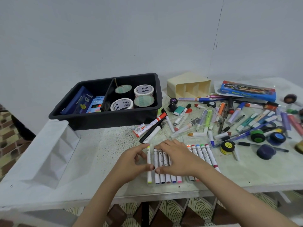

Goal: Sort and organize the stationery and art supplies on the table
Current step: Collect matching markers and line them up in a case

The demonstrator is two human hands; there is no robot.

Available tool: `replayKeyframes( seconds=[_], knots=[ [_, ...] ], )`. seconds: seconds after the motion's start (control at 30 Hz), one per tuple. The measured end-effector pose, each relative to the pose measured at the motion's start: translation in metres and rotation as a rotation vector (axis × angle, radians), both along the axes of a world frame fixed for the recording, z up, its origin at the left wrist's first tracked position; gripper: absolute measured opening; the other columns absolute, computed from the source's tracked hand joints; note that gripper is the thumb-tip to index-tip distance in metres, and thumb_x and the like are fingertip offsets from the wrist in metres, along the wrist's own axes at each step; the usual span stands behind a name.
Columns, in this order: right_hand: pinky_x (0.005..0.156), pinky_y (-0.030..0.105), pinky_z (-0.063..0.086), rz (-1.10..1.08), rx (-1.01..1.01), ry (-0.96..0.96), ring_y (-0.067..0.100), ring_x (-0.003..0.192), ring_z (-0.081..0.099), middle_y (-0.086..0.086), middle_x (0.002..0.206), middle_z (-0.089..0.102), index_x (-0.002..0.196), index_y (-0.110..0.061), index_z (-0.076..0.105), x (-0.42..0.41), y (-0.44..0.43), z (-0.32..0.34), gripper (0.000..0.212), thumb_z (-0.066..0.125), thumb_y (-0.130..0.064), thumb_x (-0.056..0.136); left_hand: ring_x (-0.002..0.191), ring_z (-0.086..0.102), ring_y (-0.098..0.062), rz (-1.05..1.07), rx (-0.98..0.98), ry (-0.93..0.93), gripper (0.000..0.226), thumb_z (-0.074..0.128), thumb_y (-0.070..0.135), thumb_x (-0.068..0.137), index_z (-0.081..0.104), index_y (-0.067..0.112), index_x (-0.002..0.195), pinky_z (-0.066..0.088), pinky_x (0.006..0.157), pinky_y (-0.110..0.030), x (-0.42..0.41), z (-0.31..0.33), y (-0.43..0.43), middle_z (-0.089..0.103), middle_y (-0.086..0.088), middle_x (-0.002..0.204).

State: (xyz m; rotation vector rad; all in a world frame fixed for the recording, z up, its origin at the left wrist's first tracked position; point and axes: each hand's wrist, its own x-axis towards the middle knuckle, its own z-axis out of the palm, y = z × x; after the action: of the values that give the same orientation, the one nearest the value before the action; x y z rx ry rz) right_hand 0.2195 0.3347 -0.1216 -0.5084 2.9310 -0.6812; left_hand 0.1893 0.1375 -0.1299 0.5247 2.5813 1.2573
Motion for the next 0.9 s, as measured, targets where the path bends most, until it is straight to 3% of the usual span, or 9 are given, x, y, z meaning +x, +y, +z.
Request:
replayKeyframes(
  seconds=[0.13, 0.27, 0.37, 0.5, 0.6, 0.7, 0.8, 0.9],
  knots=[
    [0.095, 0.027, 0.022, 0.002, -0.017, -0.016, 0.012, 0.125, 0.030, -0.008, 0.136, 0.039, 0.142, -0.027, 0.034, 0.001, 0.002, 0.000, 0.078, 0.066, -0.057, 0.077, 0.078, 0.044, -0.001, -0.068, -0.152, 0.059, 0.062, 0.079, 0.036, 0.070, 0.055, 0.036, 0.127, 0.033, 0.067, -0.016, -0.006, 0.000, 0.002, 0.051, 0.011, 0.089],
    [0.099, 0.028, 0.023, -0.003, -0.004, -0.007, 0.012, 0.124, 0.030, -0.007, 0.135, 0.040, 0.143, -0.027, 0.034, 0.002, 0.001, 0.001, 0.079, 0.065, -0.058, 0.077, 0.082, 0.041, 0.001, -0.121, -0.324, 0.166, 0.062, 0.068, 0.049, 0.078, 0.043, 0.042, 0.135, 0.033, 0.066, -0.019, -0.009, 0.001, 0.004, 0.046, 0.013, 0.089],
    [0.100, 0.029, 0.024, -0.006, 0.003, -0.004, 0.012, 0.123, 0.030, -0.007, 0.134, 0.040, 0.145, -0.028, 0.032, 0.004, 0.001, 0.000, 0.080, 0.064, -0.058, 0.078, 0.079, 0.040, 0.000, -0.151, -0.339, 0.176, 0.062, 0.061, 0.051, 0.082, 0.035, 0.047, 0.138, 0.034, 0.066, -0.018, -0.006, 0.000, 0.002, 0.041, 0.012, 0.089],
    [0.103, 0.030, 0.023, -0.016, -0.015, 0.009, 0.013, 0.127, 0.029, -0.007, 0.139, 0.038, 0.146, -0.030, 0.027, 0.006, 0.000, -0.002, 0.082, 0.064, -0.058, 0.078, 0.083, 0.045, -0.001, -0.185, -0.331, 0.165, 0.062, 0.060, 0.055, 0.081, 0.039, 0.043, 0.138, 0.042, 0.072, -0.020, -0.006, 0.001, -0.002, 0.044, 0.011, 0.093],
    [0.104, 0.030, 0.022, -0.015, -0.017, 0.010, 0.013, 0.127, 0.028, -0.007, 0.138, 0.037, 0.146, -0.031, 0.028, 0.008, 0.000, -0.002, 0.079, 0.064, -0.056, 0.079, 0.088, 0.046, 0.000, -0.200, -0.299, 0.125, 0.078, 0.060, 0.072, 0.067, 0.041, 0.042, 0.137, 0.041, 0.073, -0.018, -0.005, 0.004, -0.006, 0.044, 0.012, 0.094],
    [0.103, 0.031, 0.023, -0.008, 0.030, -0.002, 0.015, 0.126, 0.029, -0.005, 0.136, 0.038, 0.145, -0.029, 0.033, 0.006, -0.001, 0.001, 0.076, 0.063, -0.056, 0.080, 0.088, 0.047, 0.001, -0.194, -0.279, 0.094, 0.101, 0.048, 0.090, 0.045, 0.041, 0.045, 0.135, 0.038, 0.071, -0.014, -0.003, 0.006, -0.007, 0.044, 0.014, 0.094],
    [0.102, 0.032, 0.024, 0.001, 0.090, -0.033, 0.016, 0.126, 0.030, -0.003, 0.135, 0.038, 0.144, -0.028, 0.035, 0.002, -0.003, 0.007, 0.076, 0.063, -0.056, 0.079, 0.088, 0.046, 0.001, -0.204, -0.286, 0.079, 0.107, 0.050, 0.092, 0.041, 0.039, 0.046, 0.136, 0.040, 0.072, -0.015, -0.002, 0.004, -0.009, 0.044, 0.014, 0.096],
    [0.102, 0.032, 0.024, 0.010, 0.109, -0.053, 0.016, 0.126, 0.029, -0.003, 0.135, 0.038, 0.145, -0.028, 0.034, 0.001, -0.003, 0.009, 0.077, 0.063, -0.057, 0.080, 0.090, 0.045, 0.001, -0.213, -0.331, 0.084, 0.097, 0.064, 0.077, 0.053, 0.037, 0.043, 0.140, 0.042, 0.077, -0.019, -0.002, 0.007, -0.009, 0.043, 0.015, 0.097]
  ],
)
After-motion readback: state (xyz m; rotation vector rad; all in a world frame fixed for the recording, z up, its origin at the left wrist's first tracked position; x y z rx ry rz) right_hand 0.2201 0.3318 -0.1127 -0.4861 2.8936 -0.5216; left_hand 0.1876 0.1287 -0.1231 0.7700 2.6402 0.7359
